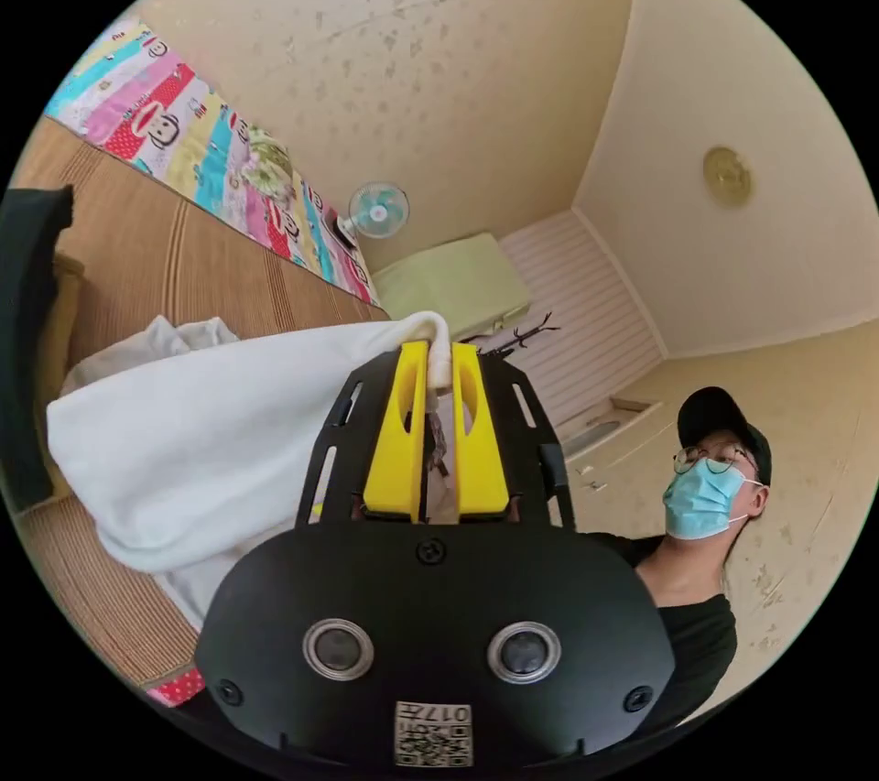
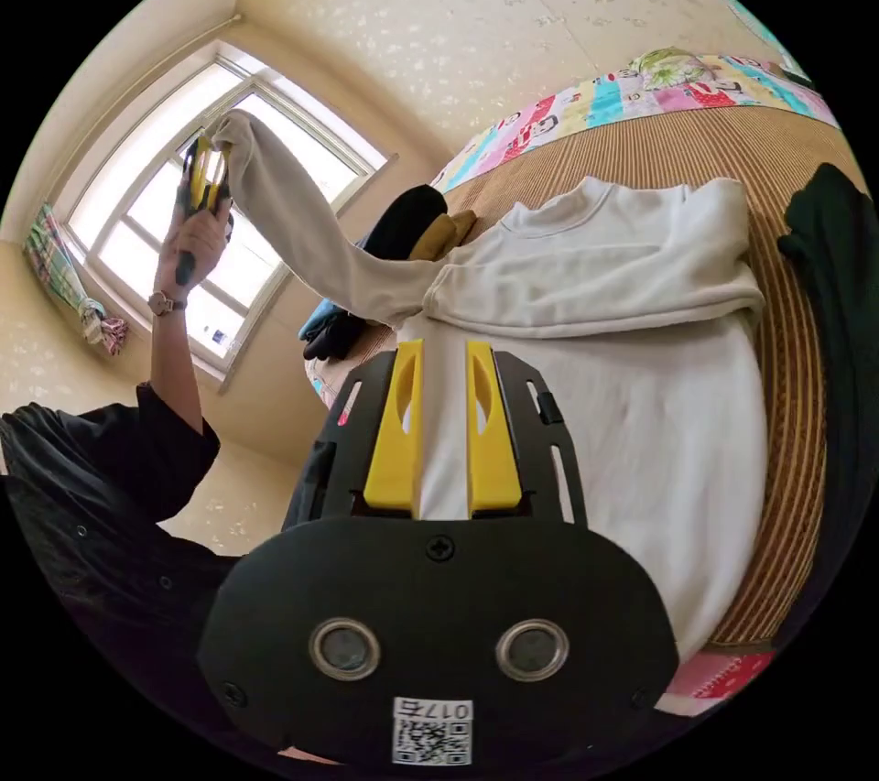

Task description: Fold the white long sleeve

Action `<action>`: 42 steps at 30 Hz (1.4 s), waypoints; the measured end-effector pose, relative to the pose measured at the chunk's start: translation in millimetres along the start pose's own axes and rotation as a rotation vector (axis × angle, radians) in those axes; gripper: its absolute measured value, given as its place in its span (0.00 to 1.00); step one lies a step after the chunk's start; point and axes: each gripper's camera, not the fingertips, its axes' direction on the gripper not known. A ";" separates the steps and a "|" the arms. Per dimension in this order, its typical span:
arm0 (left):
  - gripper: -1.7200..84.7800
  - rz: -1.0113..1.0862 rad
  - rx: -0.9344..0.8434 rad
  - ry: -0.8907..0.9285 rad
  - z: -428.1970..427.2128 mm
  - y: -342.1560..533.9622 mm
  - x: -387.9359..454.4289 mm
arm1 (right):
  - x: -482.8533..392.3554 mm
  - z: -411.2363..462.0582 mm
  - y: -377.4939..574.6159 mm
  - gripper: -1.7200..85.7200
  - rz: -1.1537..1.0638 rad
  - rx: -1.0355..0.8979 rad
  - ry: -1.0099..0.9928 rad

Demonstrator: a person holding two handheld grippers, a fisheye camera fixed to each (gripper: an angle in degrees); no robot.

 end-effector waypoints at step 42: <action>0.19 -0.107 -0.080 -1.058 90.5 273.1 -288.6 | -16.8 -24.0 -56.1 0.16 0.259 0.037 0.663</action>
